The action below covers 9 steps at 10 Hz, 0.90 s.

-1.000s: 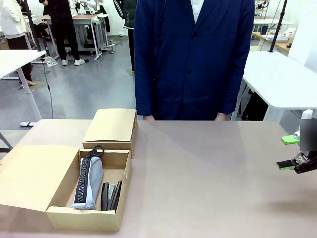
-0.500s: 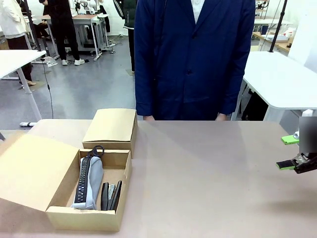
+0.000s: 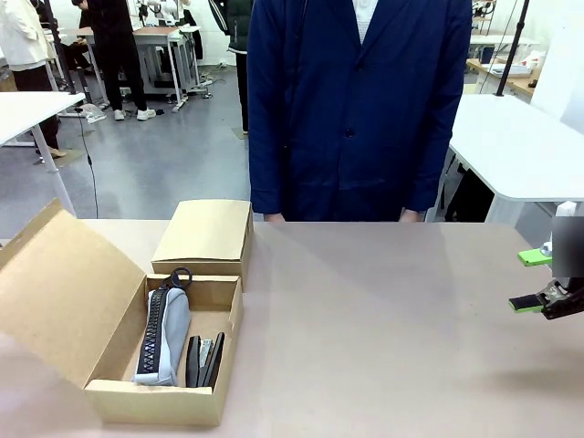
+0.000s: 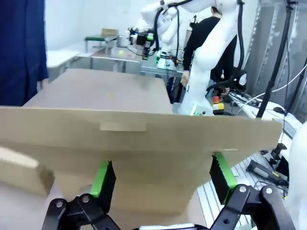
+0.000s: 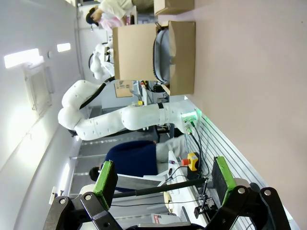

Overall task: Place items inside the box.
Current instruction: Close the lid of the Mailer Box closest to the robot.

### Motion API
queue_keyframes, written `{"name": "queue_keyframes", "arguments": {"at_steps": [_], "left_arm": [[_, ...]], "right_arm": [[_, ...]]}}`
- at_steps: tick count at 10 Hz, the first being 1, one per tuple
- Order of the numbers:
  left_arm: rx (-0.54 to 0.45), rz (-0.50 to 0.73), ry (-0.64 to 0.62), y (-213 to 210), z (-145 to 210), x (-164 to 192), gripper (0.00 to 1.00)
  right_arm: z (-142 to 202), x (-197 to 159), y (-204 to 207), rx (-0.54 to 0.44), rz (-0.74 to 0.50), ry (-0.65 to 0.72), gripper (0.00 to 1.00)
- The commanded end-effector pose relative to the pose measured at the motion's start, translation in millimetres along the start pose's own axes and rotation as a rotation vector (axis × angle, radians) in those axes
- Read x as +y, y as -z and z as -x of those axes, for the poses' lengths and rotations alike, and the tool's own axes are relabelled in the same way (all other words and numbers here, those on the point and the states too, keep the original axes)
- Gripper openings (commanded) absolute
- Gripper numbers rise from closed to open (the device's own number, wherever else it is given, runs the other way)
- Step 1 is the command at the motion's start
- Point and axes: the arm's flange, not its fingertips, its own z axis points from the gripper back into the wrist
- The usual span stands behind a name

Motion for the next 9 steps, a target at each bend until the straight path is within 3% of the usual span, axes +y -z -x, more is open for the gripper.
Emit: {"name": "queue_keyframes", "arguments": {"at_steps": [1,4,6,8,9], "left_arm": [[0.000,-0.015,0.010,56,-2,5,1.00],[-0.017,-0.107,-0.072,124,7,-1,1.00],[0.051,-0.101,-0.097,164,32,-11,1.00],[0.113,-0.111,-0.107,178,48,-18,1.00],[0.073,-0.147,-0.078,168,33,-14,1.00]], "right_arm": [[0,6,-1,-0.006,-0.015,0.017,1.00],[0,6,-1,-0.006,-0.015,0.017,1.00],[0,6,-1,-0.006,-0.015,0.017,1.00],[0,6,-1,-0.006,-0.015,0.017,1.00],[0,6,-1,-0.006,-0.015,0.017,1.00]]}}
